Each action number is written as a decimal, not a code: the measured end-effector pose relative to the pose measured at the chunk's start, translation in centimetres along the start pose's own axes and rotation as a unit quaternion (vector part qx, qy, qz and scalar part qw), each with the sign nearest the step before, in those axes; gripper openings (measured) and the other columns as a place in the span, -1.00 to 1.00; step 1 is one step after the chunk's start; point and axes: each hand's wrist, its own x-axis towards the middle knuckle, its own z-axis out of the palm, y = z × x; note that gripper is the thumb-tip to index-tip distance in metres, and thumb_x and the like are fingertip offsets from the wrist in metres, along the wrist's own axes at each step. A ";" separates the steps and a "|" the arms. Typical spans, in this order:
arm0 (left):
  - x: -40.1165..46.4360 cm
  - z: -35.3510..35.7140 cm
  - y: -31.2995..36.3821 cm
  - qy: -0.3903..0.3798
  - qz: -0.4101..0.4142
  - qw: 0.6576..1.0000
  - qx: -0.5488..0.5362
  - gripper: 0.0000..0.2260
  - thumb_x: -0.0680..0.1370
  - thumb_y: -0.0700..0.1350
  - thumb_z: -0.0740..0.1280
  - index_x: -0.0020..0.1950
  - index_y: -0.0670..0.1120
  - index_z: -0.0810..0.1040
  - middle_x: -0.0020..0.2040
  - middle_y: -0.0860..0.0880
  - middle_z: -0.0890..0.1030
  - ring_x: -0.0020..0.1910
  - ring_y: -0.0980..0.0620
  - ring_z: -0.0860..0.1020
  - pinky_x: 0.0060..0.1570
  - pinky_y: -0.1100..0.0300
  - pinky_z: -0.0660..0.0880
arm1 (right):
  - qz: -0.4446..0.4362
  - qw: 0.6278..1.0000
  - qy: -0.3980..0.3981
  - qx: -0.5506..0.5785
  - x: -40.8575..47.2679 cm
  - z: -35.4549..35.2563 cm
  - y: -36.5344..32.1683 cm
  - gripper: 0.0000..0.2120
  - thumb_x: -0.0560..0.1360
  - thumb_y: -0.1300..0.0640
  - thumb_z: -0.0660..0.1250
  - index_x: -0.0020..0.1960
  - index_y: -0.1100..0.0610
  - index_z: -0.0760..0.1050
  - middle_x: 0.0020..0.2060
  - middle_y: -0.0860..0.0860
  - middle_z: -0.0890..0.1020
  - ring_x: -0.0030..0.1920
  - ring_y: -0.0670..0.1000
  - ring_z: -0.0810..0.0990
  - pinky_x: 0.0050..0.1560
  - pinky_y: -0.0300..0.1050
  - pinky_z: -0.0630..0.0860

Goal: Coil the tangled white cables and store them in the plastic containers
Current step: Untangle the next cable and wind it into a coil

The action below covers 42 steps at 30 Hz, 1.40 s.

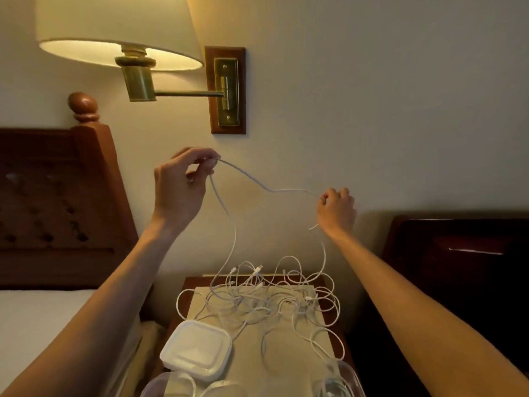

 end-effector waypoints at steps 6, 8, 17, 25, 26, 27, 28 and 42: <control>-3.4 1.2 -2.4 -0.288 -0.254 0.921 0.069 -0.51 0.52 -0.46 0.26 0.39 -0.08 0.47 0.33 -0.13 0.51 0.03 -0.08 0.64 -0.04 0.28 0.55 | 0.018 0.960 -0.192 0.205 -0.2 -4.3 -4.7 -0.64 0.51 -0.01 0.31 -0.42 0.09 0.41 -0.49 -0.02 0.46 -0.47 -0.01 0.40 -0.32 -0.09 0.45; -3.8 2.3 -0.7 -0.285 -0.264 0.921 0.004 -0.46 0.57 -0.41 0.21 0.50 -0.04 0.31 0.37 -0.02 0.46 -0.18 -0.09 0.68 -0.18 0.02 0.63 | -0.077 0.959 -0.220 0.161 -1.3 -4.9 -6.5 -0.70 0.46 0.09 0.35 -0.42 0.06 0.37 -0.47 -0.03 0.45 -0.41 -0.01 0.38 -0.33 -0.13 0.38; -2.1 6.2 2.3 -0.244 -0.208 0.938 -0.132 -0.84 0.61 -0.27 0.24 -0.07 -0.21 0.60 -0.26 -0.17 0.63 -0.32 -0.10 0.63 -0.17 -0.22 0.58 | -0.240 0.917 -0.259 0.186 -3.8 -5.5 -8.4 -0.70 0.47 0.26 0.31 -0.37 0.08 0.30 -0.45 -0.02 0.40 -0.41 -0.05 0.34 -0.32 -0.12 0.33; 6.6 -1.4 3.5 0.010 -0.048 0.997 -0.059 -0.83 0.62 -0.15 0.25 0.04 -0.13 0.63 -0.25 -0.01 0.64 -0.26 0.07 0.65 -0.18 0.24 0.57 | -0.004 0.892 -0.319 0.321 -7.0 -0.7 3.5 -0.61 0.47 0.05 0.39 -0.47 0.00 0.35 -0.55 -0.03 0.32 -0.53 -0.04 0.25 -0.44 -0.18 0.28; 7.2 -2.2 2.7 0.020 -0.059 0.996 -0.065 -0.83 0.61 -0.14 0.26 0.06 -0.15 0.63 -0.23 -0.03 0.65 -0.24 0.05 0.66 -0.17 0.22 0.58 | 0.026 0.887 -0.316 0.335 -7.3 -0.3 4.6 -0.60 0.50 0.04 0.38 -0.47 0.00 0.35 -0.55 -0.04 0.31 -0.54 -0.05 0.24 -0.45 -0.19 0.28; 7.3 -2.6 1.6 0.022 -0.082 0.994 -0.075 -0.84 0.61 -0.15 0.27 0.07 -0.15 0.63 -0.20 -0.04 0.65 -0.21 0.01 0.66 -0.15 0.20 0.59 | 0.050 0.883 -0.306 0.352 -7.4 -0.1 5.2 -0.59 0.54 0.04 0.35 -0.46 0.00 0.34 -0.55 -0.05 0.29 -0.55 -0.06 0.22 -0.48 -0.21 0.27; 6.9 -2.6 0.4 0.005 -0.116 0.989 -0.088 -0.85 0.60 -0.18 0.29 0.08 -0.16 0.62 -0.17 -0.06 0.65 -0.16 -0.04 0.66 -0.12 0.17 0.59 | 0.068 0.873 -0.295 0.383 -7.2 -0.2 5.2 -0.58 0.58 0.05 0.27 -0.44 -0.01 0.30 -0.55 -0.06 0.26 -0.55 -0.06 0.20 -0.50 -0.22 0.23; -2.1 6.1 2.9 -0.328 -0.035 0.944 -0.005 -0.62 0.64 -0.22 0.20 0.46 -0.11 0.35 0.35 -0.04 0.47 0.33 0.07 0.42 0.32 0.18 0.36 | -0.120 0.904 -0.310 0.271 -4.3 -9.6 -7.2 -0.70 0.57 0.19 0.07 -0.32 0.11 0.38 -0.53 -0.04 0.34 -0.54 -0.11 0.25 -0.52 -0.25 0.19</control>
